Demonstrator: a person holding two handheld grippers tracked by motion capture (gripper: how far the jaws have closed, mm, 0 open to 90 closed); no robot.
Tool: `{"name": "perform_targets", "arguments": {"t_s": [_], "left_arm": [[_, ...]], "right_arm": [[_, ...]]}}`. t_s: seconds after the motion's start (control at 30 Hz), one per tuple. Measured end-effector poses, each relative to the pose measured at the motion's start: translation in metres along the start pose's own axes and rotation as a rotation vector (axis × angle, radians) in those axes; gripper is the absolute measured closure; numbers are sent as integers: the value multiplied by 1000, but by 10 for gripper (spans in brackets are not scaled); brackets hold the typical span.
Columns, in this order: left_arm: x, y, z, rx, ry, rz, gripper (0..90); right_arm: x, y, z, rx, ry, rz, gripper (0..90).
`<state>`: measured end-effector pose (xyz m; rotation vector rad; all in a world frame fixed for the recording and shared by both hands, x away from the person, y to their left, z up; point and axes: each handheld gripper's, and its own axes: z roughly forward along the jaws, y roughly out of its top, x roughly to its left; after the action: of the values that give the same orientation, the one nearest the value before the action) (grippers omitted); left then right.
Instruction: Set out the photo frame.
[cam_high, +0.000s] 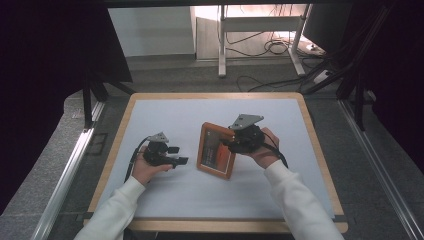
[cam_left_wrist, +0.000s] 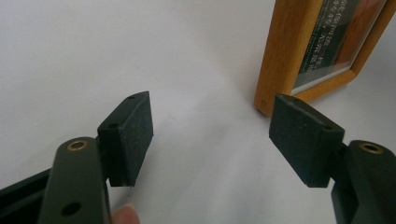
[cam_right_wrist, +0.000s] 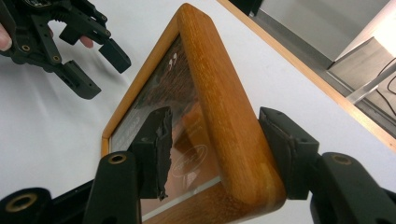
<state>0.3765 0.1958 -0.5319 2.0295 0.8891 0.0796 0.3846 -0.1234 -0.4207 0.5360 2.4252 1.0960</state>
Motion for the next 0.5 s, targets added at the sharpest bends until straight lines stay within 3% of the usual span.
{"name": "perform_targets", "arguments": {"t_s": [0.17, 0.27, 0.3, 0.33, 0.37, 0.43, 0.5], "left_arm": [[-1, 0, -1, -3, -2, 2, 300], [-1, 1, -2, -6, 0, 4, 300], [-1, 1, -2, -6, 1, 3, 300], [-2, 1, -2, -4, 3, 3, 300], [-2, 1, -1, -6, 10, 4, 300], [-3, 1, -1, -2, 15, 11, 302], [-4, 1, 0, 2, 20, 20, 310]], "right_arm": [[2, -1, -1, 11, -11, 5, 401], [1, -6, -7, -6, -34, 48, 339], [-1, -10, -12, -25, -51, 84, 297], [-1, -10, -12, -25, -51, 84, 297], [-1, -16, -20, -44, -77, 114, 265], [0, -19, -23, -51, -88, 119, 255], [4, -32, -38, -75, -103, 149, 234]]}}
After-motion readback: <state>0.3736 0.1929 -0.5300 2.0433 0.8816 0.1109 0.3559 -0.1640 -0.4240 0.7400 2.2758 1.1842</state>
